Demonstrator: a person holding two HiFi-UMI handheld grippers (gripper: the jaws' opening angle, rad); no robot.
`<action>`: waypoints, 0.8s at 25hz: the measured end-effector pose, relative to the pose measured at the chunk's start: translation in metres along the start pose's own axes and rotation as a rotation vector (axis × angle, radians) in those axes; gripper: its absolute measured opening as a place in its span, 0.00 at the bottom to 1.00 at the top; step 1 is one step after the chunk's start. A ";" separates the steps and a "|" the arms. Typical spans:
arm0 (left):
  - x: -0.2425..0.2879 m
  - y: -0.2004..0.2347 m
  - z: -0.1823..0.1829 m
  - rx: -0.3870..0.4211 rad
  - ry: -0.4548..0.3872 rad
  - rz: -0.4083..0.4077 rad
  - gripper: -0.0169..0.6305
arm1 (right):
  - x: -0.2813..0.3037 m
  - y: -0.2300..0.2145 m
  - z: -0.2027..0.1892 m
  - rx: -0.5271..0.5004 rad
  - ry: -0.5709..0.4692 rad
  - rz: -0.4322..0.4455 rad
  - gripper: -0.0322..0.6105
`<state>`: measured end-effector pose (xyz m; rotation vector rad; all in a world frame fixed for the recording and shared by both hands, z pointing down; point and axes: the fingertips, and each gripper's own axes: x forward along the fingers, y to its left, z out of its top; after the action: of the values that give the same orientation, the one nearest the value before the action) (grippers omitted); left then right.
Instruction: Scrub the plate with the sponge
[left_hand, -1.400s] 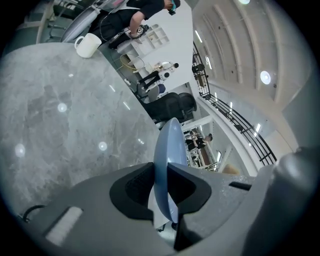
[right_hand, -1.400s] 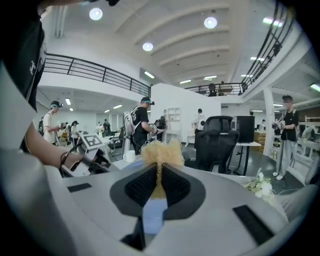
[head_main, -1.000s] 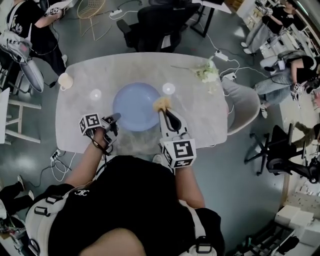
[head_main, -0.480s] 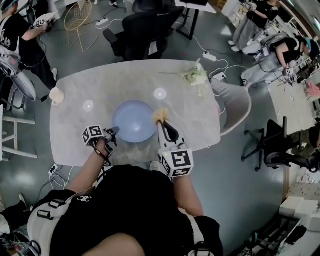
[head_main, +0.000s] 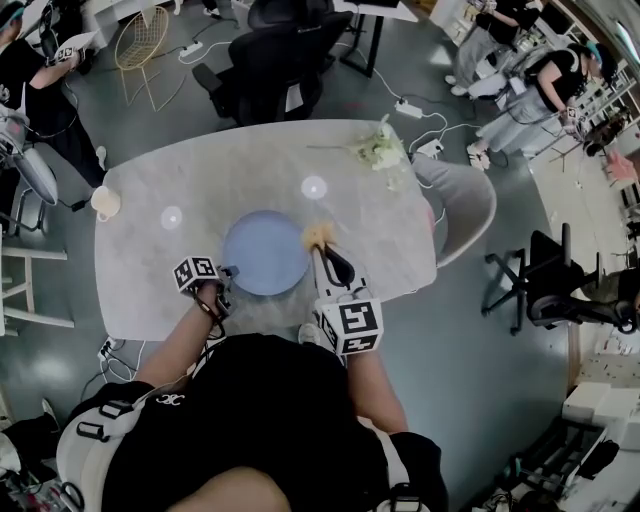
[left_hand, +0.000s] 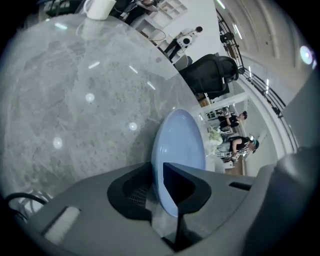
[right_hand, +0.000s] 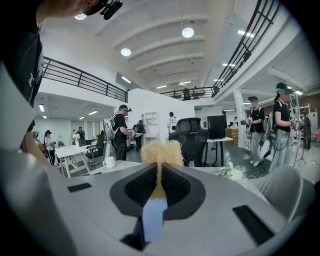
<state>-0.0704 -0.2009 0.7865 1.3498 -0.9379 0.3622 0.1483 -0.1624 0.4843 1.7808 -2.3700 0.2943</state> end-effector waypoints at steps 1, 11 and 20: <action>0.002 0.006 0.001 0.022 -0.004 0.051 0.13 | 0.002 0.000 0.000 0.001 -0.002 0.004 0.10; -0.030 0.006 0.024 0.157 -0.118 0.155 0.14 | 0.021 0.010 0.006 -0.008 -0.016 0.067 0.10; -0.145 -0.131 0.087 0.540 -0.527 -0.031 0.14 | 0.042 0.007 0.025 0.040 -0.080 0.103 0.10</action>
<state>-0.0957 -0.2715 0.5861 2.0110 -1.3064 0.2446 0.1293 -0.2060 0.4701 1.7205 -2.5337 0.2908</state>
